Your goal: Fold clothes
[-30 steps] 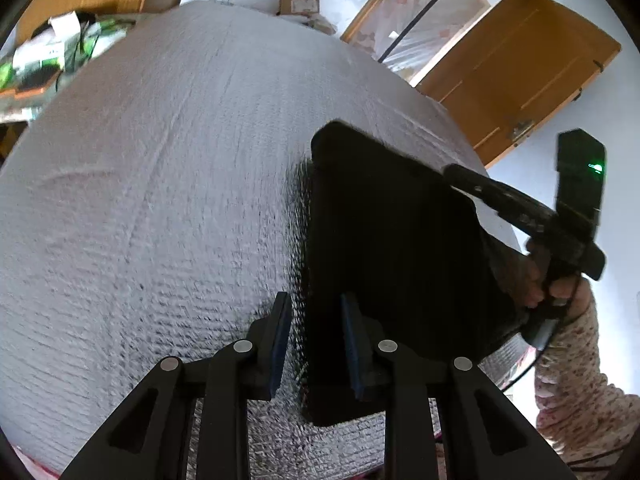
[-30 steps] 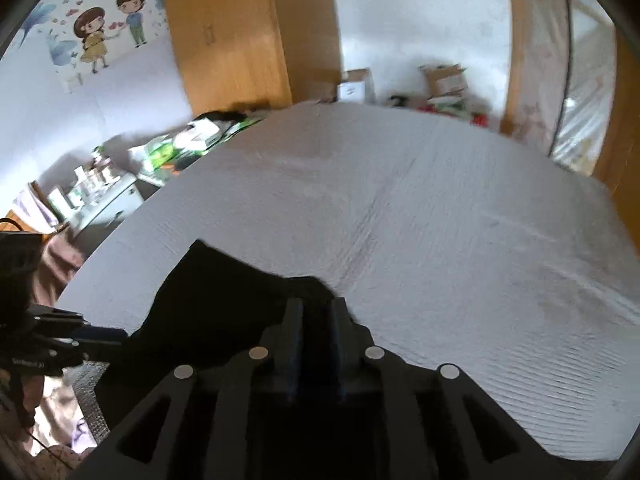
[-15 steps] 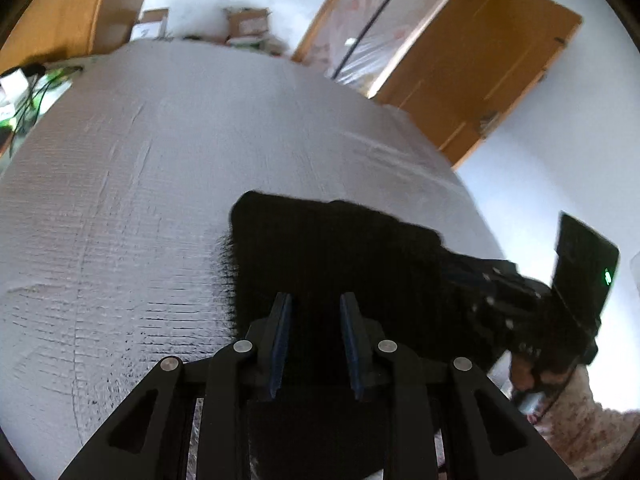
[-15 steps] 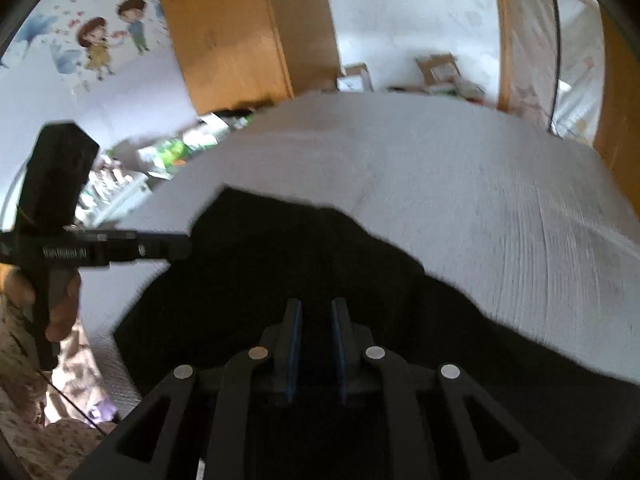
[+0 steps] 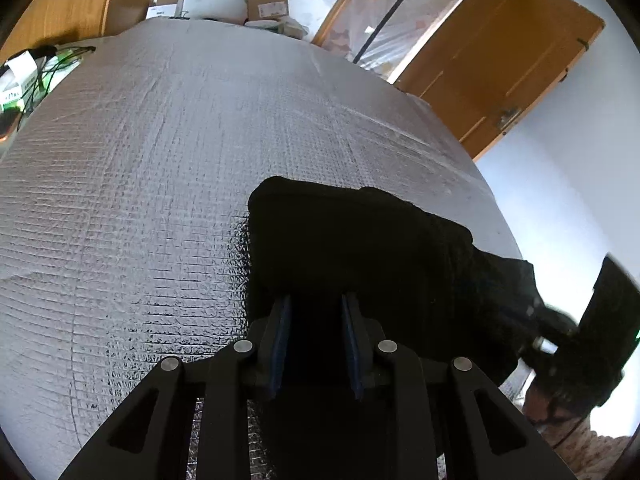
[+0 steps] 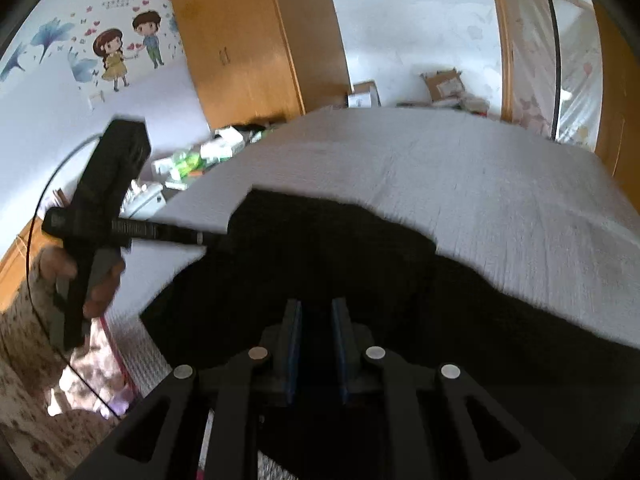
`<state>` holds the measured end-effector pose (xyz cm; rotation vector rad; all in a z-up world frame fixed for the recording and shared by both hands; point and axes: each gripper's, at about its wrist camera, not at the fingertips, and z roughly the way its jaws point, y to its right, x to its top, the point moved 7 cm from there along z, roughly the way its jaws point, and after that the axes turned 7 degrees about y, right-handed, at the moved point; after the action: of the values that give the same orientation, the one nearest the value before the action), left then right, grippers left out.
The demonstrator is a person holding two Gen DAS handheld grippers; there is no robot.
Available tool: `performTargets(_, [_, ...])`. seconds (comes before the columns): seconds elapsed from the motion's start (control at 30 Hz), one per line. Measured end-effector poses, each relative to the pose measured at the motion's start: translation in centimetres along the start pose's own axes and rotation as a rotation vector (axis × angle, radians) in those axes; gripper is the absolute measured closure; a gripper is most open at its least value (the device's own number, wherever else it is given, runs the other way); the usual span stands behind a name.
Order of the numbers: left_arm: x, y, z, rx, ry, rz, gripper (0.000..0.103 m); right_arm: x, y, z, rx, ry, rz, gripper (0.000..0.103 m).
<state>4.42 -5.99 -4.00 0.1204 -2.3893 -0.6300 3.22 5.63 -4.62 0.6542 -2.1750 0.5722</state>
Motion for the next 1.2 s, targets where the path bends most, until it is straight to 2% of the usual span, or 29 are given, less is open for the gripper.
performTargets(0.13, [-0.3, -1.0, -1.0, -0.016, 0.000, -0.014, 0.077, -1.5, 0.7, 0.2, 0.000, 0.054, 0.041, 0.088])
performTargets(0.23, [-0.4, -1.1, -1.5, -0.010, 0.001, -0.014, 0.077, -1.4, 0.9, 0.2, -0.010, 0.060, 0.067, 0.088])
performTargets(0.33, [-0.4, -1.3, -2.6, 0.001, 0.020, -0.006, 0.077, -1.0, 0.7, -0.4, -0.055, 0.060, 0.035, 0.088])
performTargets(0.4, [-0.2, -1.9, -3.5, 0.003, 0.035, -0.016, 0.077, -0.1, 0.2, -1.5, -0.084, 0.100, 0.014, 0.087])
performTargets(0.53, [0.4, -3.8, -3.8, 0.024, 0.049, -0.052, 0.077, 1.5, -2.3, -2.9, -0.010, 0.163, -0.001, 0.080])
performTargets(0.63, [0.7, -4.9, -3.9, 0.011, 0.047, -0.077, 0.077, 1.7, -5.4, -1.6, 0.070, 0.140, -0.039, 0.077])
performTargets(0.73, [1.0, -5.9, -3.9, -0.012, 0.040, -0.103, 0.074, 0.8, -8.5, 0.6, 0.145, 0.088, -0.064, 0.057])
performTargets(0.77, [1.1, -6.2, -3.9, -0.019, 0.037, -0.111, 0.069, 0.4, -9.4, 1.2, 0.162, 0.072, -0.066, 0.052])
performTargets(0.8, [1.2, -6.5, -3.8, -0.025, 0.030, -0.121, 0.065, 0.2, -10.2, 1.8, 0.174, 0.059, -0.068, 0.051])
performTargets(0.87, [1.3, -7.2, -3.5, -0.027, 0.006, -0.139, 0.065, -0.3, -11.5, 2.9, 0.190, 0.031, -0.074, 0.050])
performTargets(0.97, [1.2, -7.6, -2.8, -0.021, -0.015, -0.125, 0.064, -1.0, -13.0, 4.4, 0.191, -0.010, -0.082, 0.046])
performTargets(1.2, [1.0, -8.1, -2.4, -0.059, -0.033, -0.116, 0.064, -2.2, -15.0, 6.6, 0.082, -0.045, -0.201, 0.041])
